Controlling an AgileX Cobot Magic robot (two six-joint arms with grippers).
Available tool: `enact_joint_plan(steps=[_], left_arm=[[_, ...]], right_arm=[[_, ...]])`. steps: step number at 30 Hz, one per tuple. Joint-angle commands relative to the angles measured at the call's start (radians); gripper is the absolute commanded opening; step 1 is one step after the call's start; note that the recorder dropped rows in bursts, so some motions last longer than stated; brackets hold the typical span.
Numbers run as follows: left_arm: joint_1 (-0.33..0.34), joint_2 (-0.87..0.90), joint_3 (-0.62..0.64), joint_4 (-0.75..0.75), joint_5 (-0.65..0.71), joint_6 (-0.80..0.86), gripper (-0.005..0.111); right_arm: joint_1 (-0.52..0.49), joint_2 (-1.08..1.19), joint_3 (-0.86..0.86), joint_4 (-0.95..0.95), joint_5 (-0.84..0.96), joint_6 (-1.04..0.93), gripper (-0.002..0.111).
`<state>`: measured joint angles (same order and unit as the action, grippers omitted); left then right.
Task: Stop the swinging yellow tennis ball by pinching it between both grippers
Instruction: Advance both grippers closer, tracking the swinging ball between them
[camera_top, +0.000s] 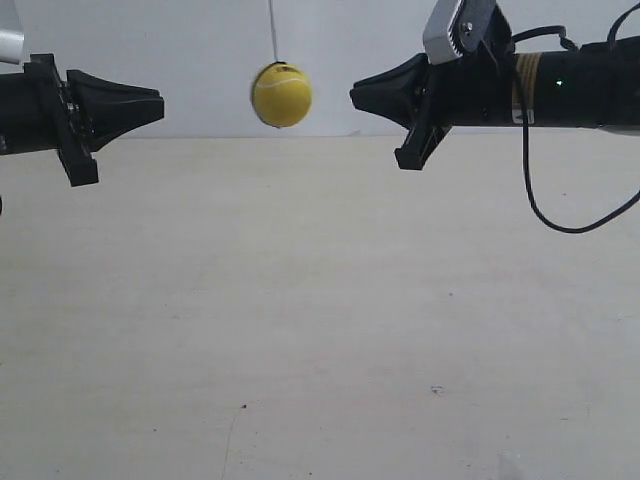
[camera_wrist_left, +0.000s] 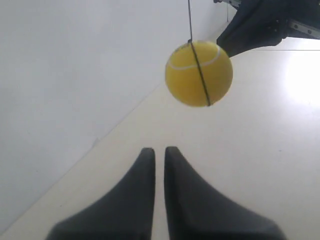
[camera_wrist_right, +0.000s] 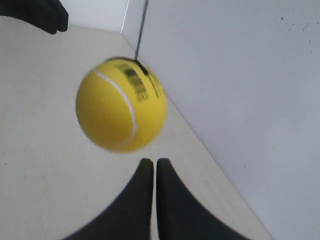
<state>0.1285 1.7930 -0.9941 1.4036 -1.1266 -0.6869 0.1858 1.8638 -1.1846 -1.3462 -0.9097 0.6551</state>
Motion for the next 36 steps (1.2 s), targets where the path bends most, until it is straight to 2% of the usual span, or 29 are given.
enact_joint_plan(steps=[1, 7, 14, 36], left_arm=[[-0.002, 0.001, -0.007, -0.015, -0.034, 0.025, 0.005], [-0.002, 0.029, -0.065, 0.001, -0.065, 0.0, 0.005], [-0.034, 0.117, -0.136, 0.029, -0.077, -0.017, 0.005], [-0.107, 0.155, -0.198, 0.066, -0.082, -0.038, 0.005]], right_arm=[[-0.006, 0.034, -0.037, 0.009, -0.032, -0.011, 0.0], [-0.006, 0.098, -0.084, 0.023, -0.077, 0.0, 0.0], [-0.006, 0.1, -0.112, -0.011, -0.091, 0.009, 0.0], [-0.002, 0.102, -0.132, -0.034, -0.087, 0.032, 0.0]])
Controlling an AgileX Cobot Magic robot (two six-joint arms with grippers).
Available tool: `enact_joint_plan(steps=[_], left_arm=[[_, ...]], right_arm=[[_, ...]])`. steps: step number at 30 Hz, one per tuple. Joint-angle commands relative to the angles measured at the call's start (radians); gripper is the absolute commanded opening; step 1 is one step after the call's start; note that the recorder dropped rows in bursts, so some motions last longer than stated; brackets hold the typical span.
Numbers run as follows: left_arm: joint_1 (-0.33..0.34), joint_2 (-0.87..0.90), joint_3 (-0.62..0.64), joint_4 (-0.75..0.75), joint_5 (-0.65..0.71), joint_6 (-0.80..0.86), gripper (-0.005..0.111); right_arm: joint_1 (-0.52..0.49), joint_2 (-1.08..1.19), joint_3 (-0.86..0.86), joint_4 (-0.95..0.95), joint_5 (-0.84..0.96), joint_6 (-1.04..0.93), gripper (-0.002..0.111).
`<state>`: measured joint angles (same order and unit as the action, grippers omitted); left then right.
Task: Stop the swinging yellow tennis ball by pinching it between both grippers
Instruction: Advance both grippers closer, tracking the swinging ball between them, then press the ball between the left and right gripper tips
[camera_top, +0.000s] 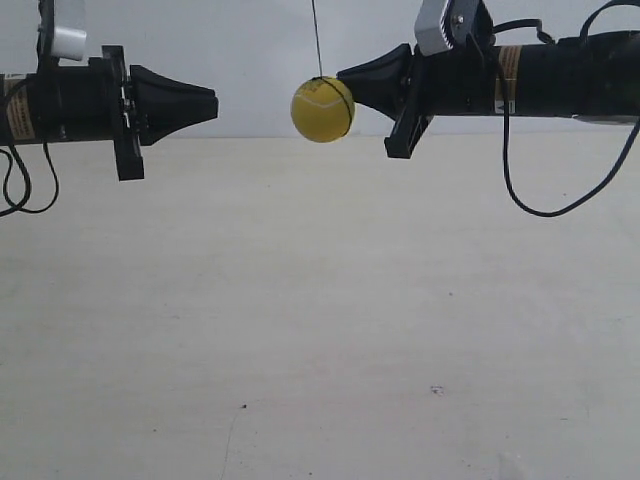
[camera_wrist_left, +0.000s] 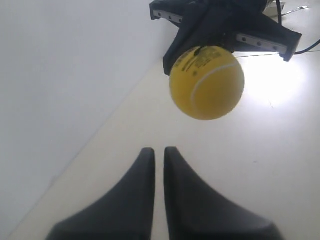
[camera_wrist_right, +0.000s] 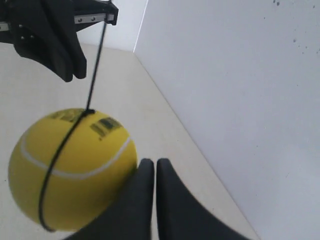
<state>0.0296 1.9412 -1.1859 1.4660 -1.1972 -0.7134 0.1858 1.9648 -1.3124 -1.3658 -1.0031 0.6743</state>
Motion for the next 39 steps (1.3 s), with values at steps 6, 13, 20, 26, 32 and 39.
enact_joint_plan(steps=[6, 13, 20, 26, 32, 39], left_arm=[[-0.007, 0.008, -0.006, 0.014, -0.024, -0.02, 0.005], [-0.007, 0.008, -0.006, 0.014, -0.024, -0.02, 0.005], [-0.007, 0.008, -0.006, 0.016, -0.024, -0.02, 0.005], [-0.007, 0.008, -0.006, 0.015, -0.024, -0.012, 0.005], [-0.007, 0.008, -0.008, 0.015, -0.024, 0.0, 0.005], [-0.007, 0.01, -0.016, 0.018, -0.024, -0.007, 0.005]], right_arm=[[-0.002, 0.001, -0.004, -0.041, 0.006, 0.04, 0.0], [0.016, 0.014, -0.004, -0.081, 0.0, 0.067, 0.0], [0.033, 0.071, -0.006, -0.042, 0.019, 0.019, 0.0], [0.033, 0.069, -0.019, -0.044, 0.02, 0.025, 0.0], [0.033, 0.069, -0.046, -0.055, -0.011, 0.039, 0.0], [0.033, 0.069, -0.075, -0.091, -0.084, 0.088, 0.0]])
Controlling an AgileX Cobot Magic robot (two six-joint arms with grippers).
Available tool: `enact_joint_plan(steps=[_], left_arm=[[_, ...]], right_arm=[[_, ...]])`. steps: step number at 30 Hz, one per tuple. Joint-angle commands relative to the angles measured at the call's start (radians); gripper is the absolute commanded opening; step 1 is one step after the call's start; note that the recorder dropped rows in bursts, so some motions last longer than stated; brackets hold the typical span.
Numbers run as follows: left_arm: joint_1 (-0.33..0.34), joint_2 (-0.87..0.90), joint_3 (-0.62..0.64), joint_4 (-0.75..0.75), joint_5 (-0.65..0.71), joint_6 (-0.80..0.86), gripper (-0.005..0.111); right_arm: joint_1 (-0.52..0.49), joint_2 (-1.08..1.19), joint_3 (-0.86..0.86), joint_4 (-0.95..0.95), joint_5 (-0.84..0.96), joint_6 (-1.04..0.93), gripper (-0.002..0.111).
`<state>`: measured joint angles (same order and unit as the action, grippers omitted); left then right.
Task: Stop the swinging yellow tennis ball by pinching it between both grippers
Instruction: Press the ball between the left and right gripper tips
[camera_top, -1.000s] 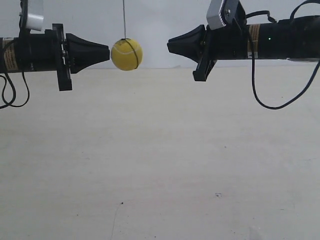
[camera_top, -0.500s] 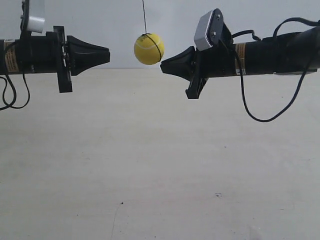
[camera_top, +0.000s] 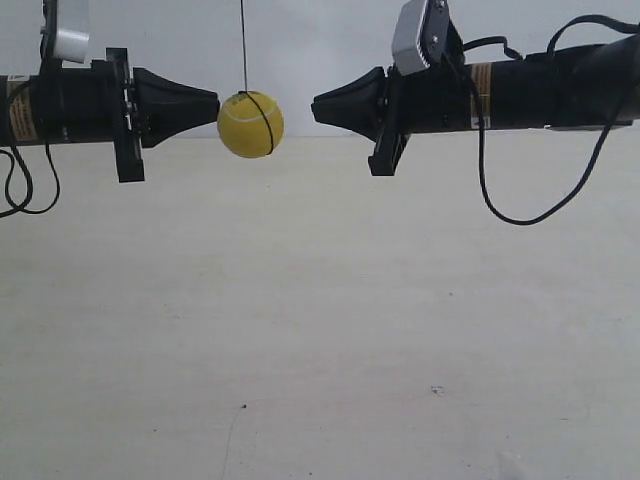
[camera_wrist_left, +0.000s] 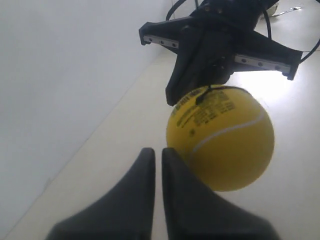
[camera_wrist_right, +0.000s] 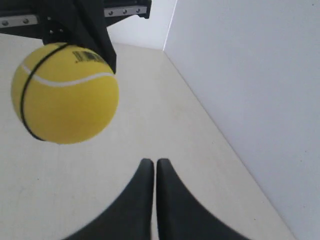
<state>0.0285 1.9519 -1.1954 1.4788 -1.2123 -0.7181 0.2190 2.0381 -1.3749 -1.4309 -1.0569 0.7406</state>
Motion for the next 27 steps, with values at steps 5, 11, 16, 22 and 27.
enact_joint_plan(steps=[5, 11, 16, 22, 27], left_arm=[[-0.014, 0.0, -0.006, 0.016, -0.009, -0.007, 0.005], [-0.038, 0.0, -0.009, 0.021, -0.009, -0.007, 0.005], [-0.049, 0.012, -0.031, 0.026, -0.009, -0.014, 0.005], [-0.053, 0.036, -0.046, 0.021, -0.009, -0.009, 0.005], [-0.053, 0.036, -0.055, 0.019, -0.009, 0.003, 0.005]], right_arm=[[0.0, -0.004, -0.012, -0.047, -0.03, 0.035, 0.0], [0.0, -0.004, -0.012, -0.042, -0.039, 0.035, 0.0], [0.002, -0.004, -0.012, -0.042, -0.039, 0.033, 0.0], [0.002, -0.004, -0.012, -0.04, -0.035, 0.023, 0.0], [0.002, -0.004, -0.012, -0.04, -0.013, 0.013, 0.0]])
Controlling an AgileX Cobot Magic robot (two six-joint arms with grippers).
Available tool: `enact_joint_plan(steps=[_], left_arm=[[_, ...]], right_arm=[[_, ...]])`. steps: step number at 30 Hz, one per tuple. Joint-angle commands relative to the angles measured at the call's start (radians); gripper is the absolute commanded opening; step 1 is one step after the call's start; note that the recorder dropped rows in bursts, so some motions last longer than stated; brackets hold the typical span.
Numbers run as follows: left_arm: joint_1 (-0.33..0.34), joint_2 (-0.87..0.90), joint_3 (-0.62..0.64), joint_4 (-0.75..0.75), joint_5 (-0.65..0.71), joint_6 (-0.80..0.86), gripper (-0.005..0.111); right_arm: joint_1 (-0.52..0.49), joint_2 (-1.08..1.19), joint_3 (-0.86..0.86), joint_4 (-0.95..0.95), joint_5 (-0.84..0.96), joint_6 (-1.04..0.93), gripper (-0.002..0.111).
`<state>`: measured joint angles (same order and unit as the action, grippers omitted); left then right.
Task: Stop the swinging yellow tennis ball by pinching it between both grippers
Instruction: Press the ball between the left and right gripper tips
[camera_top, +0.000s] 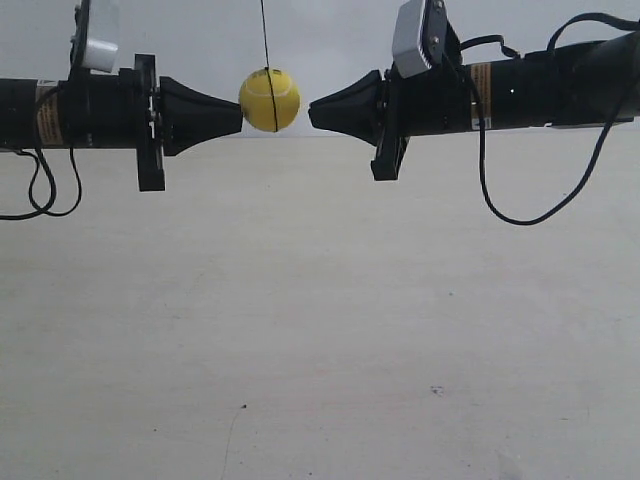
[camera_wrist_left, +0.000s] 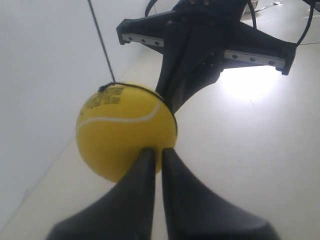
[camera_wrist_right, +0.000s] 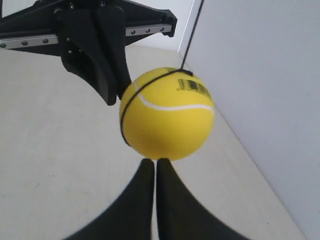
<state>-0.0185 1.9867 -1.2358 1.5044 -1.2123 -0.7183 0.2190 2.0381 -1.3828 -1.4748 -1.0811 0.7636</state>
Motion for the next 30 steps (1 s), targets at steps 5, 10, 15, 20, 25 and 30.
enact_joint_plan(steps=[5, 10, 15, 20, 25, 30], left_arm=[[-0.006, 0.001, -0.028, -0.016, -0.009, 0.001, 0.005], [-0.006, 0.003, -0.028, -0.018, -0.009, 0.001, 0.005], [-0.006, 0.003, -0.028, -0.018, -0.009, 0.001, 0.005], [-0.006, 0.005, -0.028, -0.02, -0.009, 0.003, 0.005], [-0.006, 0.005, -0.028, -0.027, -0.009, 0.008, 0.005], [-0.006, 0.017, -0.028, -0.027, -0.009, 0.012, 0.005]], right_arm=[[0.002, -0.004, -0.005, 0.004, 0.01, -0.014, 0.0], [0.002, -0.004, -0.005, 0.01, 0.01, -0.018, 0.0], [0.002, -0.004, -0.005, 0.018, -0.02, -0.021, 0.0], [0.002, -0.004, -0.005, 0.023, -0.021, -0.027, 0.0], [0.017, -0.003, -0.005, 0.032, 0.001, -0.048, 0.0], [0.06, -0.003, -0.005, 0.032, 0.061, -0.073, 0.0]])
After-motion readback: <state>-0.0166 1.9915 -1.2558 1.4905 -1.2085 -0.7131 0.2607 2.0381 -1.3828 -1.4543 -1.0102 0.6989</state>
